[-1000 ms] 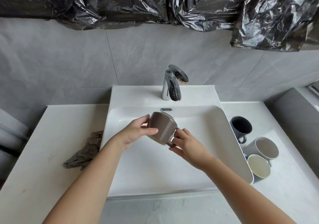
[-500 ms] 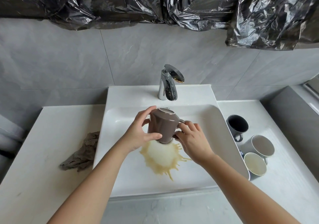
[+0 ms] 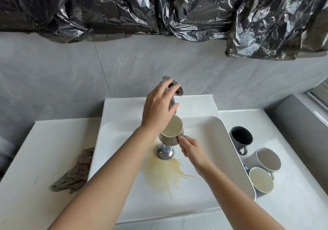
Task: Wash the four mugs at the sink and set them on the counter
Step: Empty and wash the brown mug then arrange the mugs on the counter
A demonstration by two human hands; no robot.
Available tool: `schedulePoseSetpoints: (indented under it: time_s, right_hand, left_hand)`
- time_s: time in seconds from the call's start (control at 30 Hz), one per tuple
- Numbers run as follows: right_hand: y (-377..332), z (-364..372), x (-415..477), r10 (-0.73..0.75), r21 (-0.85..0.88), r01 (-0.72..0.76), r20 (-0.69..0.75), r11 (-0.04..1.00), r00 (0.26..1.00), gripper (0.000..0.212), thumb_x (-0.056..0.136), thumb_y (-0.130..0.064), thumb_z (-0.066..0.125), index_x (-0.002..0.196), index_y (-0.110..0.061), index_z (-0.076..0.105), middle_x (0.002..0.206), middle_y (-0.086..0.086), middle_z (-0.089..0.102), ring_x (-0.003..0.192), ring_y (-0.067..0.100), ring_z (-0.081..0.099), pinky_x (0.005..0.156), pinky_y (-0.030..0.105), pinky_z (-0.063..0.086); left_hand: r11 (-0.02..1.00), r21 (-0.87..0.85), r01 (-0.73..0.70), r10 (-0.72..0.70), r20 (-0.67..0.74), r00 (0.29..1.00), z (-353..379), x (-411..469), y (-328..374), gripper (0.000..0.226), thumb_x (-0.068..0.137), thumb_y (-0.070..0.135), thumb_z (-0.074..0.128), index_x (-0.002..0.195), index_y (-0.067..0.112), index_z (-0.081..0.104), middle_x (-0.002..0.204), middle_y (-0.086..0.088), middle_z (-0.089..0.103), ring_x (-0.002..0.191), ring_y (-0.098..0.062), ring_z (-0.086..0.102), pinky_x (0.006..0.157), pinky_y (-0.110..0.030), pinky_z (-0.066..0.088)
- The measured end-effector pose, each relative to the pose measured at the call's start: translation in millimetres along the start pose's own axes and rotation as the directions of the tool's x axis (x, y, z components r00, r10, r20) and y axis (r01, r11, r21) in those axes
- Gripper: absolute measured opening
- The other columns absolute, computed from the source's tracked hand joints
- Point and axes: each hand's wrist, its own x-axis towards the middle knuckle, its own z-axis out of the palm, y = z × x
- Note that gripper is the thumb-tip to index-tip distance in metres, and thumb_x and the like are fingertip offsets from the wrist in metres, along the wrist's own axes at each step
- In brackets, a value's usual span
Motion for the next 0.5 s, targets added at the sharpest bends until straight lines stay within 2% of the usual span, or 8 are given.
schedulePoseSetpoints:
  time_s: [0.07,0.13,0.2,0.27,0.33,0.4,0.43,0.5]
  right_hand:
    - [-4.8,3.2,2.3,0.005,0.056,-0.004,-0.014,0.998,1.0,0.038,0.101,-0.02,0.046,0.063,-0.019,0.041,0.06,-0.009,0.033,0.056,0.009,0.029,0.055,0.019,0.026]
    - [-6.3,5.1,4.5,0.015,0.085,-0.014,-0.013,0.996,1.0,0.038,0.102,-0.02,0.046,0.064,-0.018,0.041,0.062,-0.006,0.032,0.055,0.009,0.029,0.054,0.02,0.026]
    - [-6.4,6.3,7.3,0.018,0.097,-0.018,-0.001,0.995,1.0,0.037,0.102,-0.021,0.046,0.066,-0.016,0.039,0.063,-0.004,0.032,0.055,0.01,0.028,0.055,0.022,0.025]
    - [-6.4,6.6,10.5,0.011,0.096,-0.012,0.004,0.995,1.0,0.035,0.101,-0.021,0.046,0.068,-0.015,0.037,0.064,-0.003,0.031,0.056,0.011,0.027,0.055,0.023,0.024]
    - [-6.9,6.6,13.2,0.004,0.092,-0.004,0.002,0.996,1.0,0.034,0.101,-0.021,0.046,0.069,-0.014,0.036,0.065,-0.002,0.03,0.057,0.012,0.026,0.055,0.024,0.023]
    - [-6.8,7.1,15.0,-0.004,0.093,0.002,0.012,0.996,1.0,0.033,0.101,-0.02,0.046,0.07,-0.014,0.035,0.066,-0.001,0.029,0.058,0.012,0.025,0.056,0.024,0.022]
    - [-6.6,7.1,15.9,-0.005,0.092,0.004,0.016,0.996,1.0,0.033,0.101,-0.02,0.046,0.07,-0.013,0.035,0.066,-0.001,0.028,0.058,0.012,0.025,0.056,0.025,0.022]
    - [-6.9,7.7,16.9,-0.012,0.088,0.01,0.021,0.996,1.0,0.032,0.1,-0.019,0.046,0.071,-0.012,0.036,0.066,-0.001,0.028,0.058,0.012,0.025,0.057,0.025,0.022]
  left_hand:
    - [0.999,0.038,-0.018,0.015,0.061,0.998,8.6,16.9,-0.9,0.053,0.072,0.01,0.079,0.123,0.011,0.064,0.136,-0.013,0.056,0.126,-0.032,0.052,0.099,-0.041,0.044]
    - [0.998,0.059,-0.012,0.009,0.046,0.999,13.5,26.3,-3.3,0.041,0.07,0.007,0.08,0.109,0.008,0.07,0.122,-0.012,0.066,0.114,-0.03,0.062,0.093,-0.037,0.048]
    - [0.992,0.112,-0.062,0.064,-0.018,0.998,16.4,30.3,-5.8,0.025,0.069,0.006,0.076,0.093,0.005,0.071,0.103,-0.011,0.071,0.096,-0.028,0.068,0.091,-0.034,0.042]
    - [0.982,0.149,-0.113,0.122,-0.052,0.991,16.0,34.9,-7.5,0.016,0.072,0.01,0.068,0.087,0.004,0.069,0.096,-0.011,0.071,0.089,-0.027,0.068,0.094,-0.033,0.034]
    - [0.99,0.122,-0.071,0.081,-0.074,0.994,14.5,44.0,-9.6,0.003,0.079,0.009,0.064,0.08,0.006,0.063,0.084,-0.008,0.068,0.075,-0.028,0.061,0.095,-0.032,0.034]
    - [0.996,0.091,0.002,0.004,-0.074,0.997,11.7,52.5,-11.0,0.014,0.085,0.007,0.063,0.075,0.008,0.054,0.071,-0.003,0.057,0.062,-0.025,0.042,0.097,-0.034,0.036]
    - [0.996,0.091,0.016,-0.01,-0.068,0.998,9.5,54.6,-10.7,0.017,0.087,0.007,0.063,0.074,0.009,0.051,0.069,0.0,0.052,0.061,-0.023,0.034,0.098,-0.035,0.038]
    - [0.998,0.061,0.018,-0.015,-0.041,0.999,4.9,54.9,-8.0,0.018,0.088,0.009,0.062,0.074,0.011,0.049,0.069,0.006,0.046,0.062,-0.019,0.03,0.091,-0.036,0.043]
